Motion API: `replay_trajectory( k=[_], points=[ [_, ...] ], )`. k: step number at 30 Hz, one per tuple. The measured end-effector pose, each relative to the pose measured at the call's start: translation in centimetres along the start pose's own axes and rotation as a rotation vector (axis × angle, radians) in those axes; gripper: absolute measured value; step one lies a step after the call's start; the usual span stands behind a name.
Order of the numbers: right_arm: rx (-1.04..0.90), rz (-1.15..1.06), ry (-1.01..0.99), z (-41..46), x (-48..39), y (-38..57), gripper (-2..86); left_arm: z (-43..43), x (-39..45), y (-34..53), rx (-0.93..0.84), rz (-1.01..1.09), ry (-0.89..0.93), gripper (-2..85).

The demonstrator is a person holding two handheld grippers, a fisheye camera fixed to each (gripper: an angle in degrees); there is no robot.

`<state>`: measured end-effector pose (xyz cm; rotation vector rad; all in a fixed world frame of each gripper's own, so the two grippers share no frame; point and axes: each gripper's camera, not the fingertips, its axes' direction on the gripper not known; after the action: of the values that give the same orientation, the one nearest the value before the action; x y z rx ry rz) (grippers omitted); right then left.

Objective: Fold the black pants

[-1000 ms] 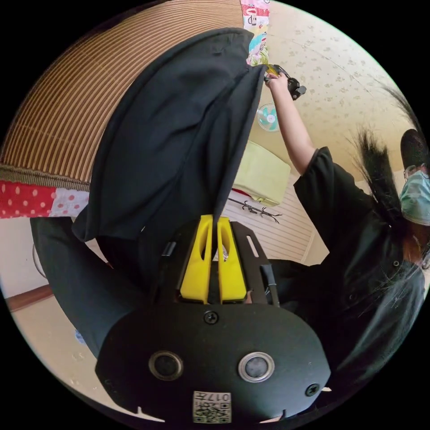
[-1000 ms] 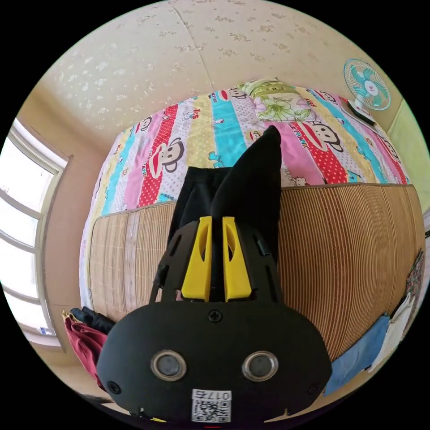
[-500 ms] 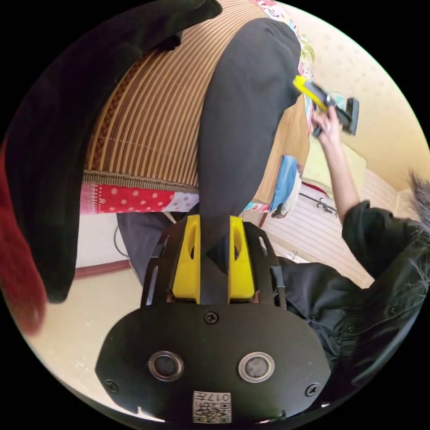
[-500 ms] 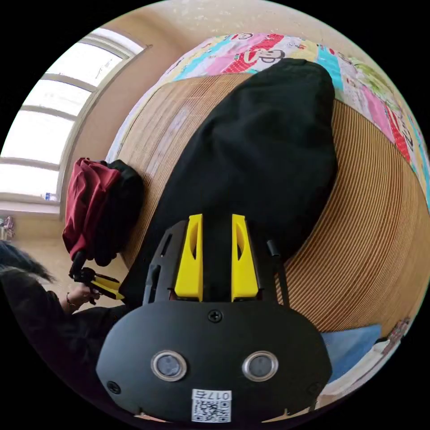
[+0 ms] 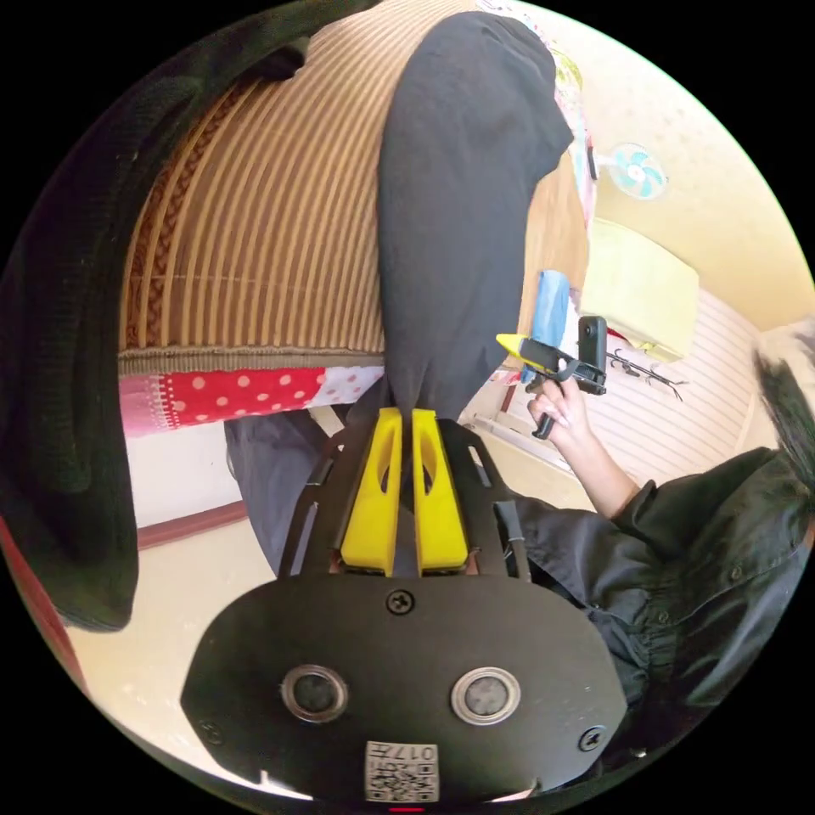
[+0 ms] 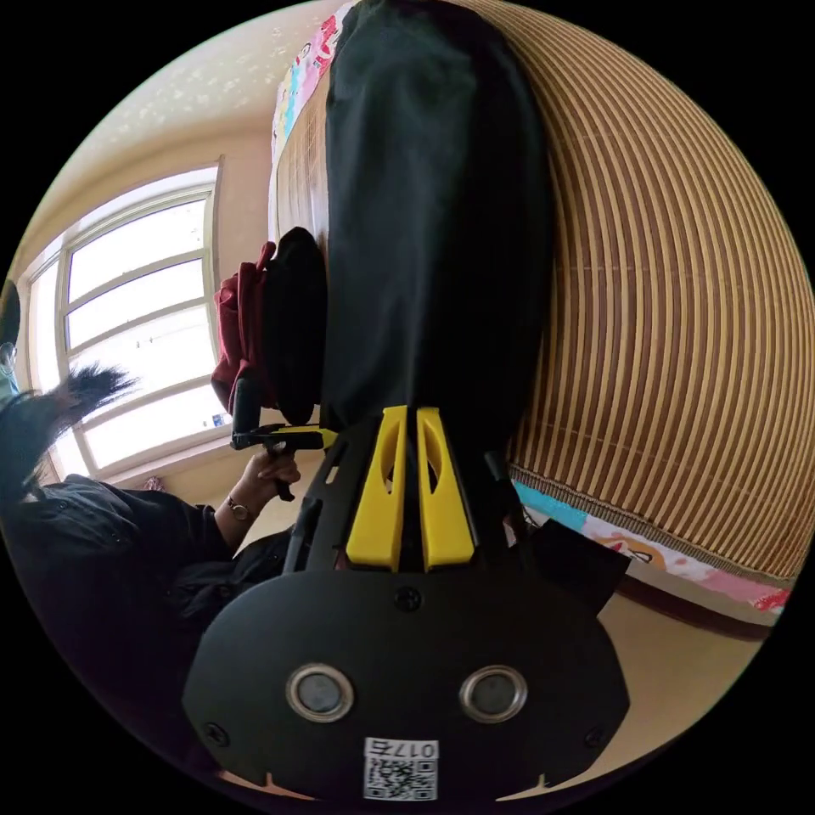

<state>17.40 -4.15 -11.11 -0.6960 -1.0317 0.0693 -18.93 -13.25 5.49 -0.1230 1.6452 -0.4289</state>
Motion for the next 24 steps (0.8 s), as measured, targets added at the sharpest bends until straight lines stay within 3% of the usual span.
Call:
replay_trajectory(
  k=[3,7,9,12,15,19,24],
  points=[
    [0.068,-0.047,-0.01,-3.3,-1.5,1.9,3.3,0.1,2.2,2.7,0.068,0.163,0.022,0.0],
    [0.001,0.0,0.14,-1.7,0.2,2.3,3.7,3.8,1.6,3.7,-0.027,0.09,-0.135,1.2],
    [-0.024,0.057,0.168,-0.9,1.4,1.8,4.7,5.6,1.7,3.6,-0.06,0.013,-0.307,4.3],
    [0.14,0.081,0.103,-3.6,2.0,1.6,8.8,4.2,4.1,4.1,0.106,0.056,-0.421,8.0],
    [0.237,0.108,0.105,-5.5,3.2,0.0,11.2,2.5,5.1,3.2,0.285,0.109,-0.415,8.5],
    [0.146,0.092,0.12,-4.3,4.4,-3.7,9.2,4.2,2.5,-0.3,0.231,0.044,-0.365,9.0],
    [-0.013,-0.028,0.168,-3.6,2.7,-2.9,2.4,8.1,2.1,3.5,0.247,0.066,-0.321,3.5]
  ],
)
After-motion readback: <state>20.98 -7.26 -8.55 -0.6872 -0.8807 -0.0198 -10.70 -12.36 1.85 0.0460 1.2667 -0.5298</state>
